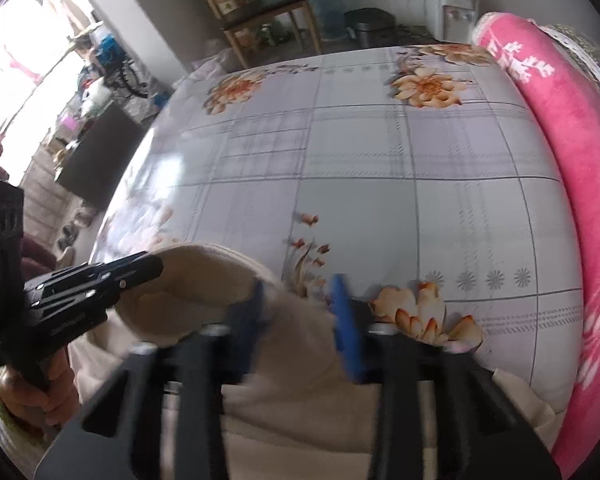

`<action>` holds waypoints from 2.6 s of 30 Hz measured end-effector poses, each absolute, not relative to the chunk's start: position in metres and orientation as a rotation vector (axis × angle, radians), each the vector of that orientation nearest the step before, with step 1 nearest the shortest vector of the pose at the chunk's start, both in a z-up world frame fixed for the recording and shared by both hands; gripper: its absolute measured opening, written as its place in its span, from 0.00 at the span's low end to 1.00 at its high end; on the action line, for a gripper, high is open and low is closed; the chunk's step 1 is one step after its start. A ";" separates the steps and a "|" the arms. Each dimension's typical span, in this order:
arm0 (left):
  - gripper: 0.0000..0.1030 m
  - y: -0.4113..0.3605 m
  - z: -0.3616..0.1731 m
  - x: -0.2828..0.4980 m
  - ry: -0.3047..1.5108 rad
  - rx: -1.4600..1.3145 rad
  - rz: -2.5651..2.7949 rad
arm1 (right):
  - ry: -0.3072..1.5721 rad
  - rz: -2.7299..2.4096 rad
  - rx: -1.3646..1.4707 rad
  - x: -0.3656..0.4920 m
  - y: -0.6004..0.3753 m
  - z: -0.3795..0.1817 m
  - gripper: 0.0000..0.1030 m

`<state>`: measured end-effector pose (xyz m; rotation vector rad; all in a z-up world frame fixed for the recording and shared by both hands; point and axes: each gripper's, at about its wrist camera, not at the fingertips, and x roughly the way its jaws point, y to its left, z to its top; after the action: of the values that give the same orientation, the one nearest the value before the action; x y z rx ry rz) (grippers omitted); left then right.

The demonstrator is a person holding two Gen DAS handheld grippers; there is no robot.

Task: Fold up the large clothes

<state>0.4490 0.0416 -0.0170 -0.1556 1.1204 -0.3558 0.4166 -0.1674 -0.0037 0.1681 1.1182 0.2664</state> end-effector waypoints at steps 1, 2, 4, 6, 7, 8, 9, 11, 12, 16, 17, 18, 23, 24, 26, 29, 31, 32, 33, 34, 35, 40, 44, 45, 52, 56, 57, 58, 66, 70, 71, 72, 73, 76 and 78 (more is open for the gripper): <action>0.08 0.042 -0.012 0.443 1.104 -0.136 -0.364 | 1.103 0.275 0.143 0.409 -0.166 0.001 0.10; 0.07 0.041 -0.005 0.434 1.080 -0.115 -0.380 | 1.088 0.284 0.114 0.402 -0.164 0.006 0.10; 0.07 0.041 0.006 0.421 1.052 -0.089 -0.400 | 1.065 0.303 0.066 0.388 -0.161 0.014 0.09; 0.06 0.040 0.017 0.399 1.039 -0.067 -0.445 | 1.042 0.324 0.013 0.366 -0.159 0.023 0.08; 0.06 0.040 0.021 0.391 1.036 -0.058 -0.457 | 1.034 0.332 -0.004 0.356 -0.159 0.026 0.08; 0.06 0.040 0.024 0.380 1.030 -0.047 -0.473 | 1.025 0.342 -0.029 0.340 -0.160 0.028 0.08; 0.06 0.040 0.026 0.363 1.022 -0.026 -0.496 | 1.022 0.345 -0.042 0.330 -0.161 0.028 0.08; 0.06 0.036 0.021 0.338 1.034 0.010 -0.517 | 1.036 0.347 -0.091 0.307 -0.163 0.020 0.08; 0.06 0.035 0.016 0.326 1.046 0.028 -0.524 | 1.052 0.353 -0.107 0.298 -0.162 0.015 0.08; 0.07 0.026 -0.014 0.296 1.095 0.125 -0.528 | 1.123 0.420 -0.107 0.270 -0.166 0.008 0.12; 0.07 0.025 -0.021 0.292 1.102 0.146 -0.525 | 1.114 0.434 -0.098 0.265 -0.167 0.014 0.12; 0.07 0.026 -0.025 0.292 1.105 0.147 -0.523 | 1.093 0.450 -0.083 0.262 -0.168 0.022 0.13; 0.08 0.040 -0.030 0.298 1.119 0.058 -0.546 | 1.019 0.542 0.078 0.273 -0.166 0.049 0.29; 0.10 0.042 -0.030 0.298 1.117 0.060 -0.552 | 1.035 0.543 0.097 0.282 -0.162 0.042 0.29; 0.12 0.049 -0.029 0.294 1.117 0.052 -0.576 | 1.088 0.547 0.112 0.295 -0.155 0.022 0.29; 0.18 0.064 -0.022 0.284 1.089 0.025 -0.612 | 1.238 0.529 0.151 0.302 -0.145 -0.025 0.29; 0.24 0.075 -0.014 0.279 1.062 -0.004 -0.629 | 1.252 0.527 0.170 0.296 -0.144 -0.041 0.29; 0.24 0.081 -0.008 0.277 1.040 -0.023 -0.636 | 1.230 0.528 0.154 0.292 -0.144 -0.040 0.29; 0.24 0.084 -0.004 0.277 1.025 -0.031 -0.635 | 1.226 0.526 0.143 0.290 -0.143 -0.040 0.29; 0.24 0.087 0.001 0.279 1.007 -0.043 -0.632 | 1.223 0.518 0.139 0.288 -0.142 -0.039 0.29; 0.24 0.089 0.006 0.282 0.988 -0.062 -0.626 | 1.222 0.512 0.133 0.286 -0.141 -0.038 0.29; 0.27 0.073 0.003 0.309 0.993 -0.092 -0.525 | 1.227 0.469 0.065 0.282 -0.130 -0.032 0.29; 0.30 0.041 -0.039 0.311 1.051 0.160 -0.430 | 1.147 0.438 0.057 0.278 -0.142 0.000 0.29; 0.30 0.040 -0.039 0.308 1.034 0.191 -0.436 | 1.121 0.411 0.047 0.278 -0.146 0.008 0.29; 0.31 0.052 -0.033 0.310 1.051 0.140 -0.449 | 1.067 0.229 -0.031 0.317 -0.168 0.004 0.29; 0.30 0.069 -0.016 0.308 0.992 0.044 -0.476 | 1.175 0.174 0.060 0.326 -0.194 -0.043 0.37; 0.31 0.074 -0.012 0.308 0.978 0.018 -0.481 | 1.161 0.180 0.083 0.324 -0.198 -0.042 0.37; 0.32 0.079 -0.007 0.311 0.964 -0.008 -0.481 | 1.160 0.189 0.097 0.321 -0.201 -0.041 0.37; 0.39 0.110 -0.040 0.344 1.062 0.012 -0.301 | 1.110 0.180 0.071 0.303 -0.191 -0.015 0.38; 0.37 0.109 -0.022 0.327 0.984 -0.008 -0.332 | 1.019 0.269 0.036 0.285 -0.172 0.011 0.38; 0.37 0.102 -0.013 0.319 0.942 0.003 -0.373 | 1.005 0.307 0.030 0.280 -0.163 0.014 0.38; 0.37 0.096 -0.009 0.314 0.922 0.015 -0.400 | 1.006 0.333 0.023 0.277 -0.156 0.012 0.38; 0.38 0.088 -0.005 0.310 0.910 0.026 -0.433 | 1.021 0.350 0.010 0.275 -0.149 0.006 0.38; 0.39 0.051 -0.009 0.294 0.937 0.075 -0.528 | 1.116 0.322 -0.034 0.275 -0.133 -0.025 0.38; 0.39 0.025 -0.032 0.286 1.008 0.189 -0.509 | 1.116 0.294 -0.038 0.271 -0.131 -0.037 0.38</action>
<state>0.2859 0.0249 -0.0319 0.1892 1.0085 -0.5087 0.2712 -0.1312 -0.0367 -0.0381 1.1164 0.2938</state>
